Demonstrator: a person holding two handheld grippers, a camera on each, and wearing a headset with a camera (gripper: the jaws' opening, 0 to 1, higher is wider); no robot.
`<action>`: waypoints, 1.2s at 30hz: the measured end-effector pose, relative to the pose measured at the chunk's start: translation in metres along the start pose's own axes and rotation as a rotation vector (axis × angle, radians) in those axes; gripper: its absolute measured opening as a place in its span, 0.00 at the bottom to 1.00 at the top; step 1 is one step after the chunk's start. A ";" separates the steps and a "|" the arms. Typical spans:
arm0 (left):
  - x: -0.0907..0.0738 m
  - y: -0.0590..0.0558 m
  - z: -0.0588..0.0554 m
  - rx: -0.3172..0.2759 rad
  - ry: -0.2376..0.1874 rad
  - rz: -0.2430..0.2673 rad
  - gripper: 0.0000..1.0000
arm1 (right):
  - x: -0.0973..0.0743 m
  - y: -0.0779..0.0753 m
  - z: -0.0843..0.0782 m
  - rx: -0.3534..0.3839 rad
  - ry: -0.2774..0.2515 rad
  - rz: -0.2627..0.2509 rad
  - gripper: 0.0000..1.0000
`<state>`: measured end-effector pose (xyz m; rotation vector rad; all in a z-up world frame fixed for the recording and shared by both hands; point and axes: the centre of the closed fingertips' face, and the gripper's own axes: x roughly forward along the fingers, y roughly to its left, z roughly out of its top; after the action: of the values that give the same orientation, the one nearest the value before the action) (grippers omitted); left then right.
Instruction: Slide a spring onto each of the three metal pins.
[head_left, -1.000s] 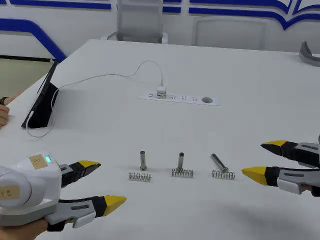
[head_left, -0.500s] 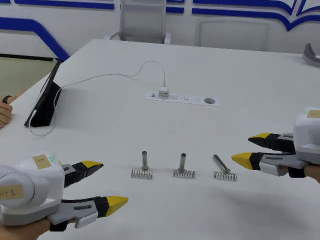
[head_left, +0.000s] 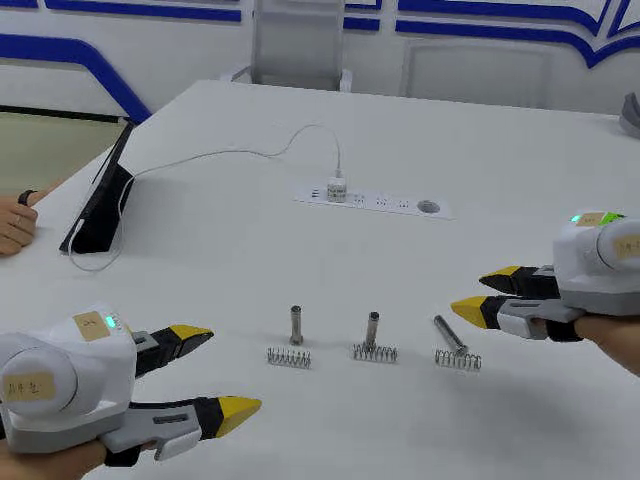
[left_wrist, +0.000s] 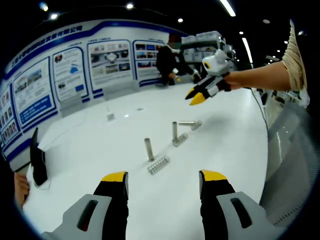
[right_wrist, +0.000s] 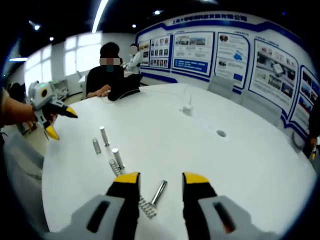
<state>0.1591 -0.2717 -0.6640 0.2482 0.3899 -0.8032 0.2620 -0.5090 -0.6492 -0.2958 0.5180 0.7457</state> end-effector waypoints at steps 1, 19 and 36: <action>0.000 0.000 0.000 -0.001 -0.002 0.000 0.58 | 0.003 0.000 0.000 0.008 0.004 -0.001 0.33; 0.003 -0.007 0.000 -0.008 0.000 -0.010 0.56 | 0.035 -0.005 -0.023 0.068 0.113 -0.049 0.26; 0.004 -0.011 -0.006 -0.023 0.004 -0.014 0.55 | 0.052 -0.003 -0.047 0.125 0.214 -0.097 0.20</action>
<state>0.1521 -0.2791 -0.6714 0.2257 0.4052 -0.8116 0.2806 -0.5023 -0.7163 -0.2832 0.7445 0.5876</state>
